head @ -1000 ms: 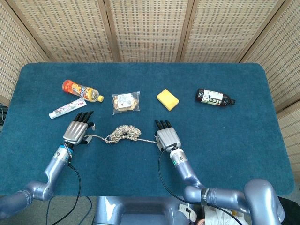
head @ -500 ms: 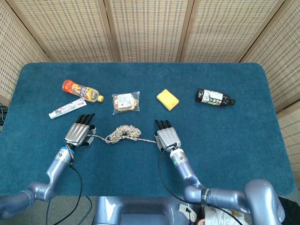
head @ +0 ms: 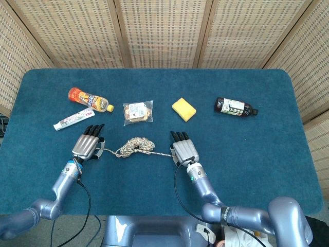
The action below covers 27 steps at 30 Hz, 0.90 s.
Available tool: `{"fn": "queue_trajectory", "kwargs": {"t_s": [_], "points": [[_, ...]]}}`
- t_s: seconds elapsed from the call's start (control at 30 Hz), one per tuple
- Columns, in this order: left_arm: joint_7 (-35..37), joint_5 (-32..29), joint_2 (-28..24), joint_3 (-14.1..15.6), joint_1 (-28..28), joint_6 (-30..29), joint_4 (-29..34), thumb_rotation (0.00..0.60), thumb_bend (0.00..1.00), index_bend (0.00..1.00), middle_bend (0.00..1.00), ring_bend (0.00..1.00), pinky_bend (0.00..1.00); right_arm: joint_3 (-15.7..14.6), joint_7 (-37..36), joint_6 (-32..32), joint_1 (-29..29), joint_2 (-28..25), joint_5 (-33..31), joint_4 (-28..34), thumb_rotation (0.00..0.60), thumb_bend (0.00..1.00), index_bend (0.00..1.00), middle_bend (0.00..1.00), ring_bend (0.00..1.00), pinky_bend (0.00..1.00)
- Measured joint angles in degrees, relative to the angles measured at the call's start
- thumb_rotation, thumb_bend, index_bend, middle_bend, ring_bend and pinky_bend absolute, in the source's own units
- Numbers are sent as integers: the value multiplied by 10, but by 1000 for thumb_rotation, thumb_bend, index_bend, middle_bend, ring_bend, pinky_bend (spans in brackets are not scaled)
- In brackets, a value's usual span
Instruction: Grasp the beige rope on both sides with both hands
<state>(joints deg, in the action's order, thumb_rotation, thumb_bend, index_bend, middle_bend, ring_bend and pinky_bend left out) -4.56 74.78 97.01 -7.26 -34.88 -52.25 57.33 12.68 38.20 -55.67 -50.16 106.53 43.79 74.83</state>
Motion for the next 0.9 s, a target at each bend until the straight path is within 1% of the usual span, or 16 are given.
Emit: {"fn": "queue_trajectory", "kwargs": {"t_s": [0.43,0.7,0.9], "points": [[-15,-10,3,1,-5,10,-3,600,405,554,0,0,0,0,-3,1,1,-2,-1,1,600,563,684,0,0,0],[-22,-14,4,2,-8,13,-5,600,403,480,0,0,0,1,-4,1,2,-6,-2,5,600,563,687,0,0,0],[-30,-19,6,2,-11,16,-4,600,402,467,0,0,0,2,-5,0,2,-9,-2,7,600,563,689,0,0,0]]}}
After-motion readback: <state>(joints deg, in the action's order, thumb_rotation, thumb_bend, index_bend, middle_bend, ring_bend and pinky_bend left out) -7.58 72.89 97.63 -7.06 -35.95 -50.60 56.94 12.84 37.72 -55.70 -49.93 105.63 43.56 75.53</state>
